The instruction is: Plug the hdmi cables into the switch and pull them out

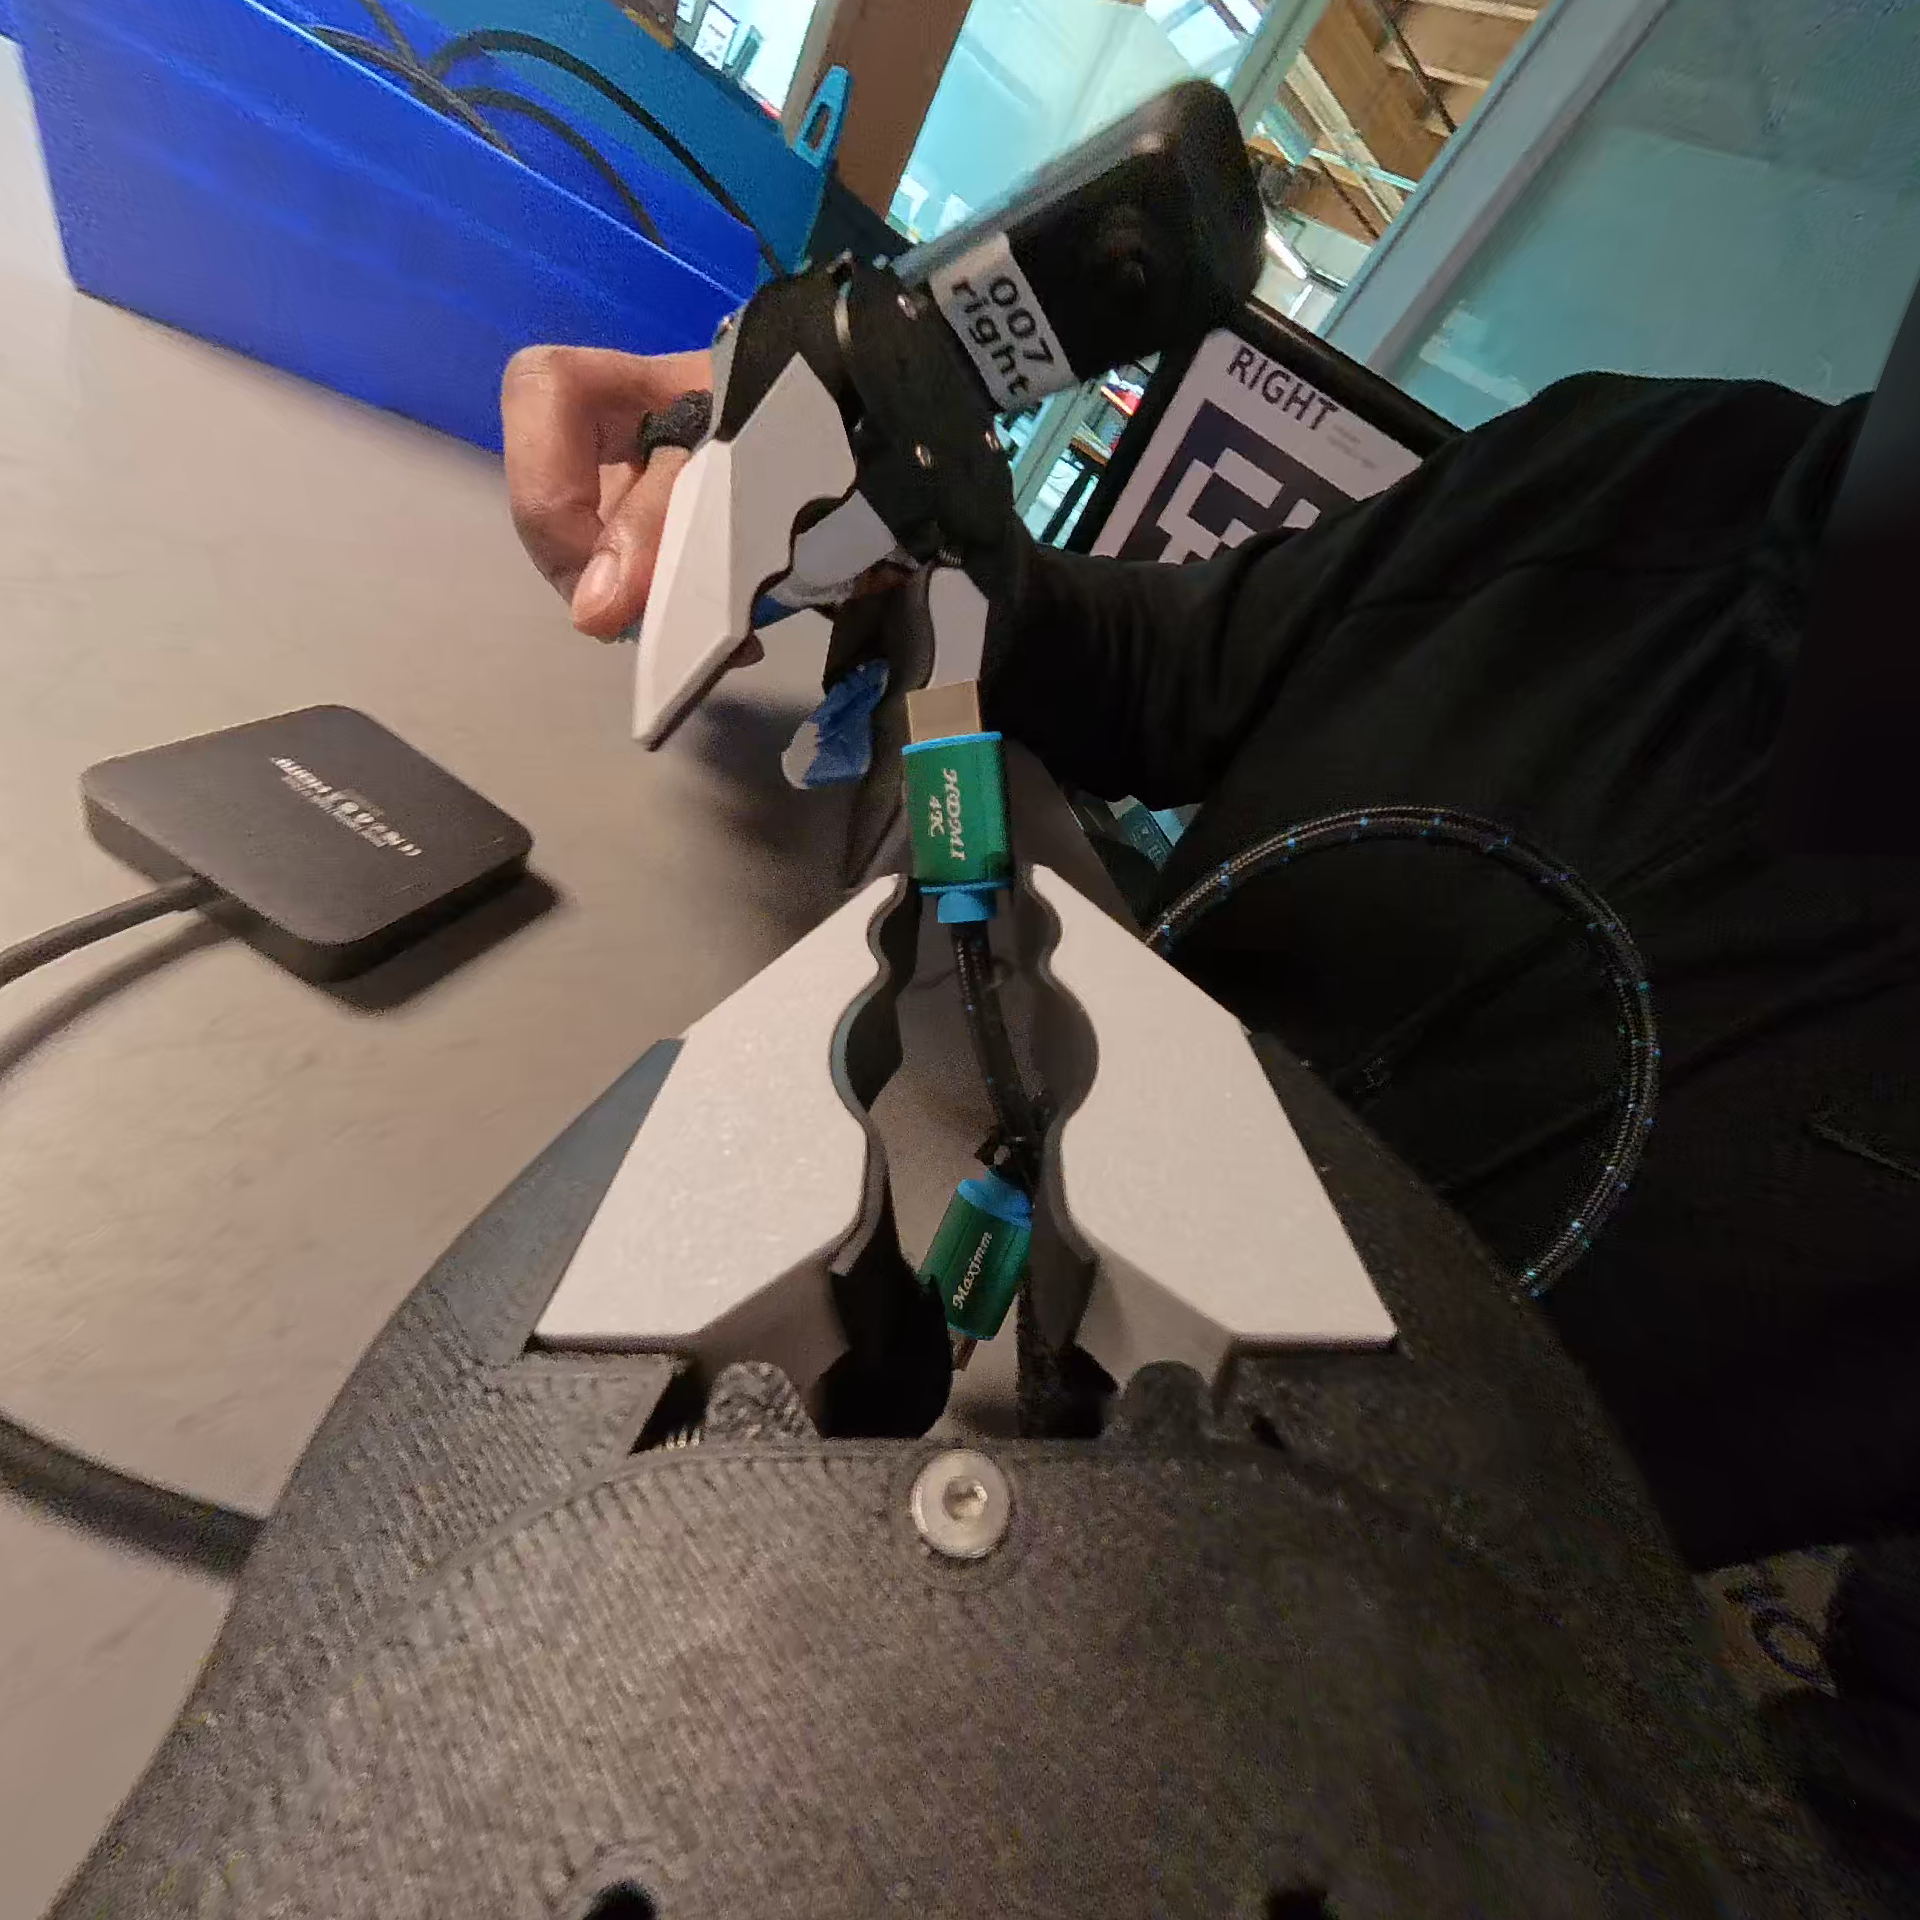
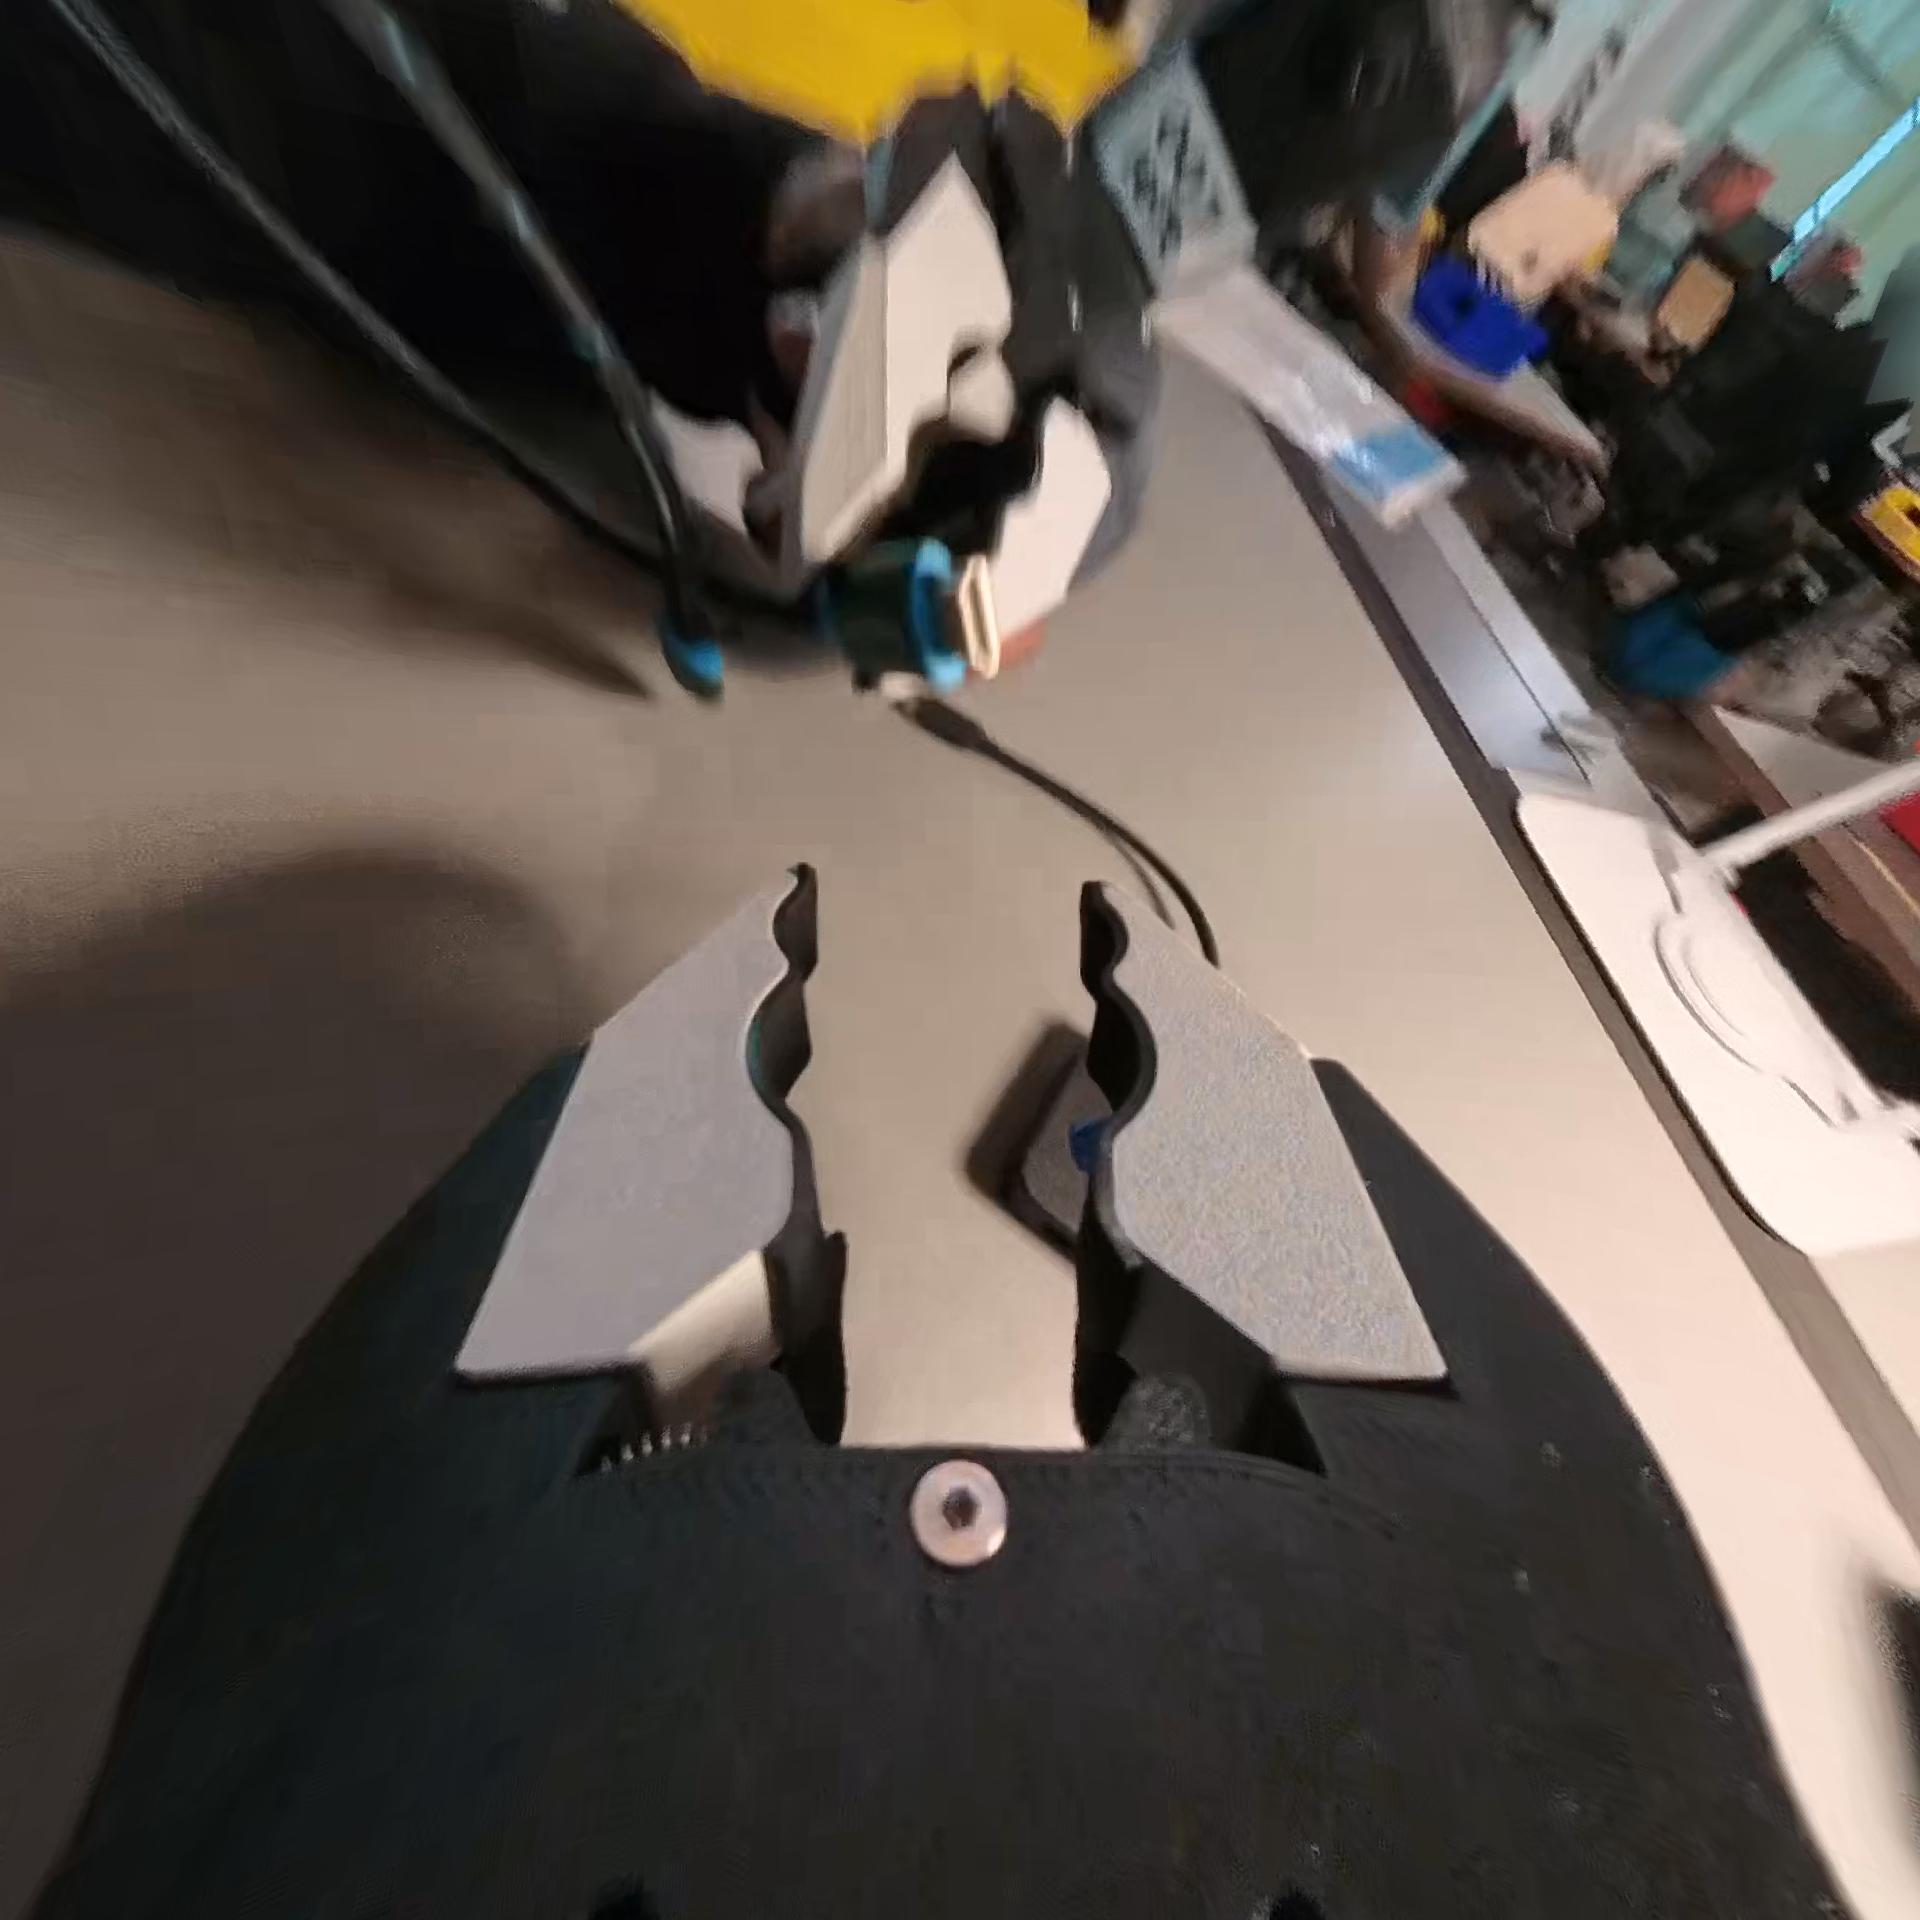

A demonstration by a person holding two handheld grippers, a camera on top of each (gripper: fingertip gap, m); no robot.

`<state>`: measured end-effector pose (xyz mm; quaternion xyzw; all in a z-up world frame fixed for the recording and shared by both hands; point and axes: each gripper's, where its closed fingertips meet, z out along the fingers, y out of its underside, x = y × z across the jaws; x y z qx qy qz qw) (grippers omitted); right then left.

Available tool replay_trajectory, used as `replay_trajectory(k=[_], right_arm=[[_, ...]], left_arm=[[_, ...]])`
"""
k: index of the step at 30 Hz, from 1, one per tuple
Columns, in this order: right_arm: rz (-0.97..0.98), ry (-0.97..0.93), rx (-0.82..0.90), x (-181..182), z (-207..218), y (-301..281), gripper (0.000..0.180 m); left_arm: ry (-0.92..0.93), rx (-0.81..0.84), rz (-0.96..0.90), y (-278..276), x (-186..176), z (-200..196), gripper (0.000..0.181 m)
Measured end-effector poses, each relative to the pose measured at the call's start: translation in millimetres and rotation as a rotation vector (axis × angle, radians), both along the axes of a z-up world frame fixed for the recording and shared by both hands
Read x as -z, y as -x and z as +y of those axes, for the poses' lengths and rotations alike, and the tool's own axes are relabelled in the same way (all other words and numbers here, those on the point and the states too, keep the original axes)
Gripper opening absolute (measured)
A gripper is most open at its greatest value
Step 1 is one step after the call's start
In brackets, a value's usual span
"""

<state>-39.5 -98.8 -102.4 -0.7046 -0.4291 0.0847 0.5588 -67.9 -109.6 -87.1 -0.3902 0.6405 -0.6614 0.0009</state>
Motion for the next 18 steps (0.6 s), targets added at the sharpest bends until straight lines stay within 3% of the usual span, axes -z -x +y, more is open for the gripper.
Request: replay_trajectory(k=[3, 8, 10, 13, 18], right_arm=[[0.133, -0.03, -0.085, -18.9, -9.3, 17.1, 0.05], [0.19, -0.023, -0.148, -24.8, -17.9, 29.8, 0.025], [0.188, 0.031, -0.132, -19.3, -15.8, 27.3, 0.023], [0.221, 0.128, -0.031, -11.2, -2.7, 13.8, 0.017], [0.334, 0.274, 0.13, -1.0, 15.4, -4.9, 0.013]], left_arm=[[-0.006, 0.044, -0.006, 2.0, 0.5, -11.5, 0.018], [-0.006, 0.079, 0.012, 0.5, 4.9, -24.3, 0.017], [-0.017, 0.074, 0.034, -0.6, 10.0, -24.2, 0.018], [-0.035, -0.037, 0.067, -11.3, 13.6, -6.9, 0.026], [-0.092, -0.344, 0.054, -21.3, -3.7, 59.4, 0.045]])
